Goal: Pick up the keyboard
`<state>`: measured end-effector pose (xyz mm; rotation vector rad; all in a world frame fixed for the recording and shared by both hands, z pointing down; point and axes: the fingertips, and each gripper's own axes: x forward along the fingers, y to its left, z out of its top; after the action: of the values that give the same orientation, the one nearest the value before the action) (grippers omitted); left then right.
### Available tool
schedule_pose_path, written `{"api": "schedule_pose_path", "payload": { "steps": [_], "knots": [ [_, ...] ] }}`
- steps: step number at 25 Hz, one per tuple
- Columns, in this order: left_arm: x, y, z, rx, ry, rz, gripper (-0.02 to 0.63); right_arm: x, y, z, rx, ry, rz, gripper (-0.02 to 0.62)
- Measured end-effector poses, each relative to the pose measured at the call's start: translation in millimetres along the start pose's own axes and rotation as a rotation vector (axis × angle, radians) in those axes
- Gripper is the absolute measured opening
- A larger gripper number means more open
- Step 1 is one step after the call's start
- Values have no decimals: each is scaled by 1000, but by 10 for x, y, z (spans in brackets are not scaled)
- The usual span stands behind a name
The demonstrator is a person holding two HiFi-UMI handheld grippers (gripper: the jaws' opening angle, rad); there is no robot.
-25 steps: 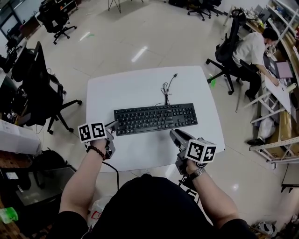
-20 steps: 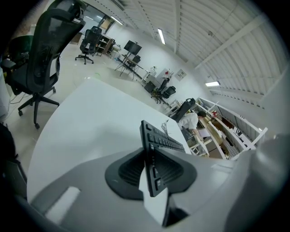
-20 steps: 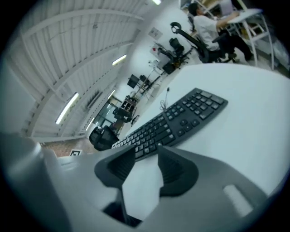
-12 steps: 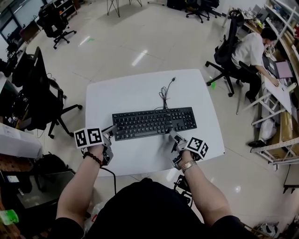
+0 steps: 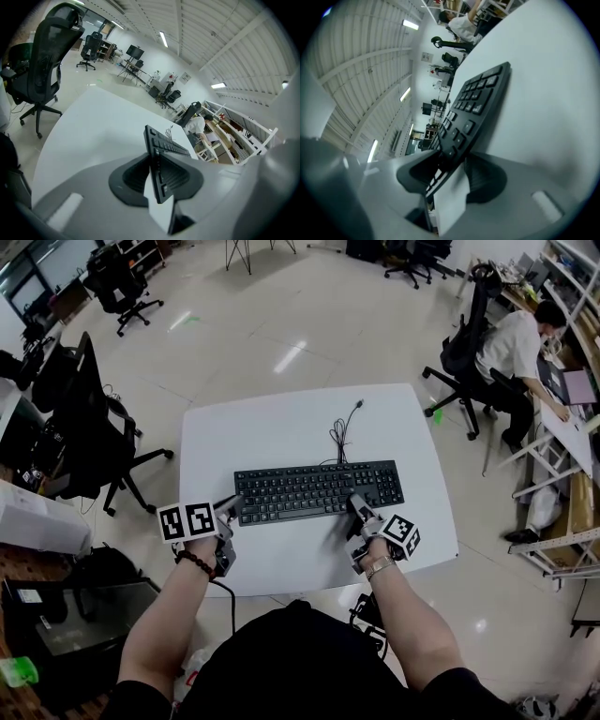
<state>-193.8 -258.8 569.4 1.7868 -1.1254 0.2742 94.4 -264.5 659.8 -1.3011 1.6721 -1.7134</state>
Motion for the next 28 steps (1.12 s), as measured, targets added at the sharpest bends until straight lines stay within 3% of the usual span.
{"api": "schedule_pose_path", "payload": {
  "steps": [8,14,28],
  "knots": [
    [-16,92,-22,-54,-39,-38,84,-161,329,43,-85,-29,57,129],
    [-182,28,117,-70,-125,-115,84,-363,899,59,-191,-41,121,117],
    [-607,-414,502,20,-326,-267,87,-866,2234,191,-505,-148,249,109]
  ]
}}
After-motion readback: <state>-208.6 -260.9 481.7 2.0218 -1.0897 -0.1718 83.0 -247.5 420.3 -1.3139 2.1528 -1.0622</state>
